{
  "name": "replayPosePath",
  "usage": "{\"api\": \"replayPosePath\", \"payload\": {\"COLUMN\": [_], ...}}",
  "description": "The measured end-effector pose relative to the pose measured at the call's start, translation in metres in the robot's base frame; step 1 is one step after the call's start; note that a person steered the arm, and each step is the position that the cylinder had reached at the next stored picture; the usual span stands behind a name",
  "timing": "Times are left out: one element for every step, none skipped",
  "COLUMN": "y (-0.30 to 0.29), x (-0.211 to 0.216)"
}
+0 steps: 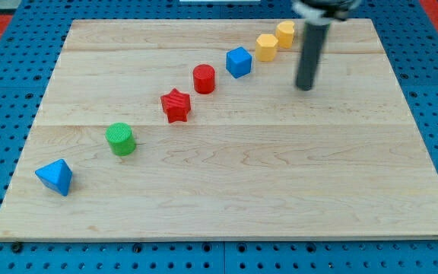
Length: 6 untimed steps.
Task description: Slide the green star along with yellow hexagon and yellow heart slightly down
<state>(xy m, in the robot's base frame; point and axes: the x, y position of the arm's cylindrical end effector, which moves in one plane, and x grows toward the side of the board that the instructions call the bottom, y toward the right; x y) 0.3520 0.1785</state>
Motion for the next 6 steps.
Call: {"api": "replayPosePath", "payload": {"y": [0.085,0.063,0.068,0.052,-0.016,-0.096], "x": [-0.047,-0.105,-0.128,-0.145,-0.131,-0.127]}}
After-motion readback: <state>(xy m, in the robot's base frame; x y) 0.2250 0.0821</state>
